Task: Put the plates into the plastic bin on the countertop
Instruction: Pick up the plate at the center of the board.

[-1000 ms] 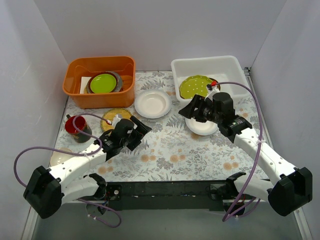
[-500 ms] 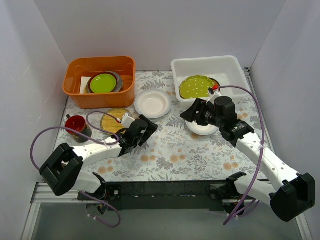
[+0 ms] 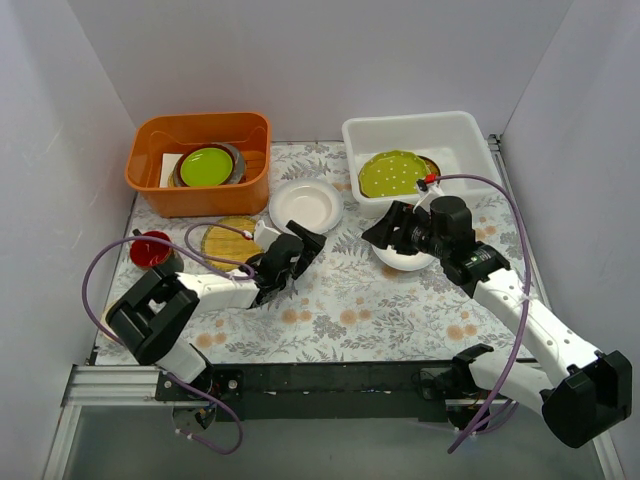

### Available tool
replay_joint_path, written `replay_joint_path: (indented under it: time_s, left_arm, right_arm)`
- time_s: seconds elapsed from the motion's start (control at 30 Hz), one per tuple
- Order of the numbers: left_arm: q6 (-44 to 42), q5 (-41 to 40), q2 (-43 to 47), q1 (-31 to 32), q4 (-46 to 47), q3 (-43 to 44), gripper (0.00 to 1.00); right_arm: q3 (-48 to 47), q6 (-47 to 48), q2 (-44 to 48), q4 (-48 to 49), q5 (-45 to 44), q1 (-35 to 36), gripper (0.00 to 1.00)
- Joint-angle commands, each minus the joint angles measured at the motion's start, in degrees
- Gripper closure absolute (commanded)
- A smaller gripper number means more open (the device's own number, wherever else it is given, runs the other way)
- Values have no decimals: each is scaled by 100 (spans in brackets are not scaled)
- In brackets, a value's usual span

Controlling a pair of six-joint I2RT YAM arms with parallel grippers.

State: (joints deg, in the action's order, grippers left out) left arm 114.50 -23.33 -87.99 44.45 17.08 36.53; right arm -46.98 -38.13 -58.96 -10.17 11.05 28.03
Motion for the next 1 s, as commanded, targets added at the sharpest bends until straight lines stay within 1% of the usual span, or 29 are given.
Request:
replay_joint_path:
  time_s: [0.0,0.13,0.3,0.4,0.57,0.77,0.8,0.9,0.97]
  left_arm:
    - [1522,-66,-96,-41,1234,-199,20]
    - [1856,4,-403,-68,1955,-489,19]
    - [2357,-75,-851,-59,2711,-630,18]
    - [2489,-119,-1009,-68,2879,-656,15]
    - [2709,-172,-1256,-85,3354,-797,14]
    - [3342,-233,-1756,-138,4065,-1025,15]
    - [3351,-277,-1835,-138,4327,-1025,15]
    - [3316,-435,-2012,-138,4575,-912,14]
    - [3159,-514,-2030,-138,4550,-727,14]
  right_arm:
    - [40,139,95,103,55,-17,26]
    - [93,122,78,156,134,-35,27]
    - [110,165,95,95,178,-52,27]
    - [136,183,130,77,178,-70,27]
    - [119,227,157,16,196,-105,27]
    - [128,262,95,-2,284,-140,27]
    - [145,262,104,-11,293,-140,27]
    - [233,280,104,-2,310,-158,27]
    - [277,280,130,7,328,-175,27]
